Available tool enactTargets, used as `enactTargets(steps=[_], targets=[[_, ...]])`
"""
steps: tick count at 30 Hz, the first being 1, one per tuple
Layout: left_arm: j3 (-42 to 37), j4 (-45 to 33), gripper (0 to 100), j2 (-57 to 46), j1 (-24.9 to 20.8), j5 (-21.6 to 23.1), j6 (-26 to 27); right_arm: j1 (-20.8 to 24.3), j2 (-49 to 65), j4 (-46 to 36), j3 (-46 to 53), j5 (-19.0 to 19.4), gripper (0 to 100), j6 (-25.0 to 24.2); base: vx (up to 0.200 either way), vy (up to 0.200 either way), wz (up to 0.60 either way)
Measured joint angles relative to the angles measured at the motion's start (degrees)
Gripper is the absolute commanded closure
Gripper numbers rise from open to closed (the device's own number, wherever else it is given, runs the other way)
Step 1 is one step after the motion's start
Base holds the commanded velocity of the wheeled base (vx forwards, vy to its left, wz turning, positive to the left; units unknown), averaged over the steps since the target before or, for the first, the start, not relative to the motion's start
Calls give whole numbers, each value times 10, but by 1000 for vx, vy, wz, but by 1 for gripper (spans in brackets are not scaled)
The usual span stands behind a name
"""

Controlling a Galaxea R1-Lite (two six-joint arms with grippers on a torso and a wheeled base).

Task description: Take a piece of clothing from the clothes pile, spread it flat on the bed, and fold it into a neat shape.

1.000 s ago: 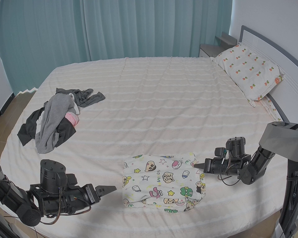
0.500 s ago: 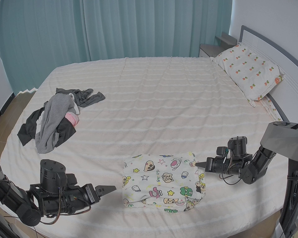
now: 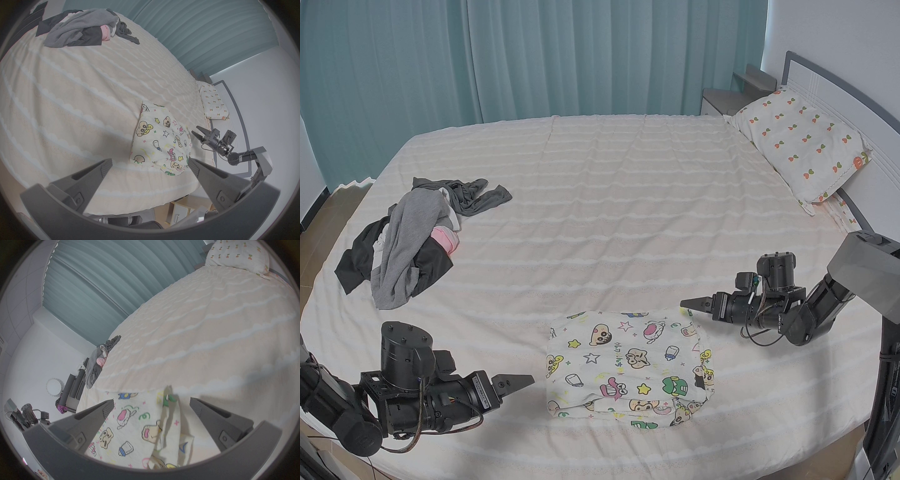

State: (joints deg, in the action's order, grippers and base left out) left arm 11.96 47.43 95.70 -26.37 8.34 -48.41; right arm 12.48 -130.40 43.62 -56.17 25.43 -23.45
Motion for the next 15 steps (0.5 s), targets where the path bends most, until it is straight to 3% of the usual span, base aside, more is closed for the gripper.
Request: enactTargets(steps=[7, 15], targets=[[0, 0, 0, 0, 0, 0, 0, 14, -27, -64, -67, 1, 0, 1, 0, 0, 0], [0, 0, 0, 0, 0, 0, 0, 25, -49, -68, -85, 5, 0, 1, 0, 0, 0]])
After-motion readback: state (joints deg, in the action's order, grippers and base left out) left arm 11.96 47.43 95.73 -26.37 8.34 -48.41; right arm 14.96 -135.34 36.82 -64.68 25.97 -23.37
